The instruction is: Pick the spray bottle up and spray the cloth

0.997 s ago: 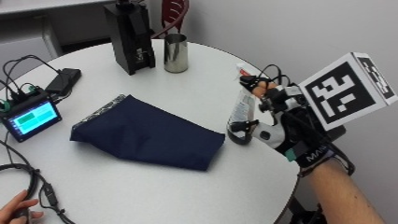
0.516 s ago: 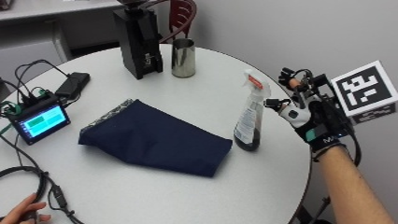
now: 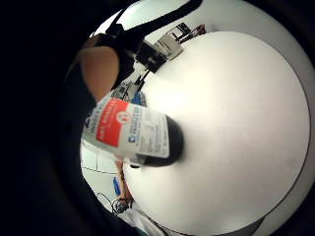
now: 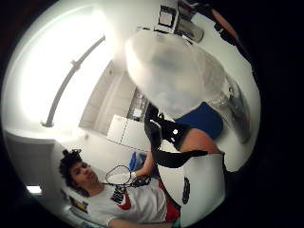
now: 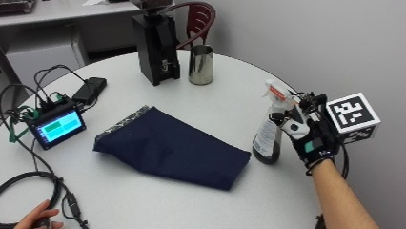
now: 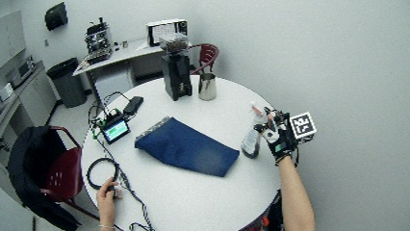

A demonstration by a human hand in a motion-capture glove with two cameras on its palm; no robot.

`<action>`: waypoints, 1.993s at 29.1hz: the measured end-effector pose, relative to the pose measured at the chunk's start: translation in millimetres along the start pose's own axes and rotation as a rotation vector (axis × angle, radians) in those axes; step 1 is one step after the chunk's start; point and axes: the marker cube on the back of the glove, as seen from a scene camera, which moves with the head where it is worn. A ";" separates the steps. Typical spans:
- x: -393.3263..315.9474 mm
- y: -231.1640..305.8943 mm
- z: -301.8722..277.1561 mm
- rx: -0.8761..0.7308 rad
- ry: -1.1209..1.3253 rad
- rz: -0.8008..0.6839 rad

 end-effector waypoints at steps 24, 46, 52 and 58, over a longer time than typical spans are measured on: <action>5.5 -12.0 14.3 0.027 -0.164 -0.049; -43.8 -7.6 -6.5 -0.276 -0.016 -0.071; -107.8 -20.1 0.9 -0.453 0.250 -0.045; -128.1 -24.0 18.6 -0.555 0.423 -0.003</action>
